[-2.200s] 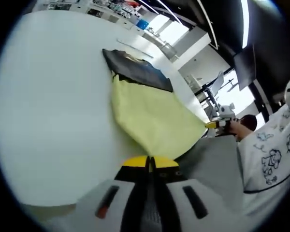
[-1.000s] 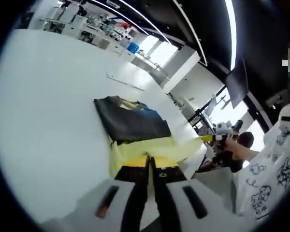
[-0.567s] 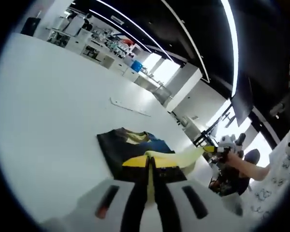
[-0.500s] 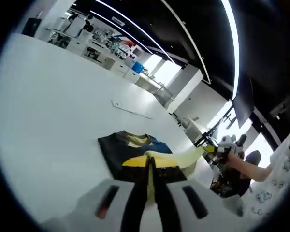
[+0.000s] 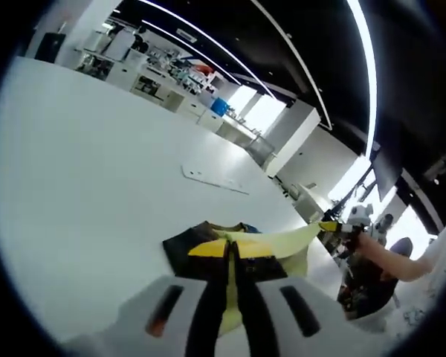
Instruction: Fold the garment on the visible template until the final outline fits inside the template.
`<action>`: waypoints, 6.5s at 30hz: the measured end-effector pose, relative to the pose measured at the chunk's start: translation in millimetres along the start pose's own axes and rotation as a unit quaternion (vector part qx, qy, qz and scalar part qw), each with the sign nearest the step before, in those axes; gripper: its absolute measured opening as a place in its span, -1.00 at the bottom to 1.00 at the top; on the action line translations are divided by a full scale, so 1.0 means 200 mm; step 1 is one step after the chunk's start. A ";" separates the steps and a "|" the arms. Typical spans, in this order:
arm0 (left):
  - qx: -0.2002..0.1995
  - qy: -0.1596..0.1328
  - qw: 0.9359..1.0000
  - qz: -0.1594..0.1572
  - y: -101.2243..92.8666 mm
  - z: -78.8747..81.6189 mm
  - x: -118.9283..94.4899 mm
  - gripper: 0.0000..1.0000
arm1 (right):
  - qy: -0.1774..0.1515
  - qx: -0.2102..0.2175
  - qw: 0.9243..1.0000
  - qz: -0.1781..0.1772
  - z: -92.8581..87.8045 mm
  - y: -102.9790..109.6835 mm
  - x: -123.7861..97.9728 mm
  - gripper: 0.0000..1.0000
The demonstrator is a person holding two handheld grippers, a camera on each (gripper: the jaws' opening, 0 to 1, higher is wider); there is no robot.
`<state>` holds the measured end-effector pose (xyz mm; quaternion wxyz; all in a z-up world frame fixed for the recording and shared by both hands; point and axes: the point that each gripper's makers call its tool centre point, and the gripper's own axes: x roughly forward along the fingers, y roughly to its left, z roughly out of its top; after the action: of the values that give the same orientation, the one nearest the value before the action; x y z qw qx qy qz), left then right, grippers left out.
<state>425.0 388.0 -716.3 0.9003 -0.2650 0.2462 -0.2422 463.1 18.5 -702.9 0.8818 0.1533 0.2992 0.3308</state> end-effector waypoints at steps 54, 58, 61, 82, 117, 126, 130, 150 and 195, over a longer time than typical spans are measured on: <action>-0.056 0.043 0.995 0.064 0.36 -0.25 0.30 -1.00 | 0.074 0.005 0.997 -0.038 -0.33 -0.28 0.34 -1.00; -0.046 0.043 0.996 0.056 0.34 -0.24 0.29 -0.99 | 0.073 0.000 0.997 -0.035 -0.32 -0.29 0.34 -1.00; -0.033 0.042 0.997 0.051 0.36 -0.22 0.29 -0.94 | 0.070 -0.003 0.997 -0.033 -0.32 -0.29 0.34 -1.00; 0.147 0.088 0.985 -0.007 0.14 -0.28 0.25 0.43 | 0.070 -0.098 0.993 0.008 -0.32 -0.21 0.32 0.37; 0.189 0.165 0.965 -0.078 0.00 -0.49 0.25 0.86 | 0.119 -0.131 0.980 0.094 -0.53 0.07 0.25 0.82; 0.182 0.167 0.965 -0.088 -0.05 -0.51 0.25 0.80 | 0.123 -0.128 0.978 0.107 -0.55 0.13 0.29 0.79; 0.178 0.161 0.967 -0.091 -0.07 -0.50 0.28 0.79 | 0.122 -0.127 0.979 0.106 -0.53 0.09 0.33 0.78; 0.163 0.105 0.978 -0.074 0.05 -0.27 0.44 0.75 | 0.098 -0.117 0.985 0.084 -0.40 -0.01 0.46 0.70; 0.131 0.131 0.980 -0.079 0.02 -0.36 0.48 0.67 | 0.098 -0.092 0.988 0.071 -0.41 -0.09 0.51 0.61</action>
<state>458.4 310.8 -802.2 0.8652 -0.1294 0.3064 -0.3753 482.0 79.1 -817.8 0.8327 0.0589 0.3409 0.4324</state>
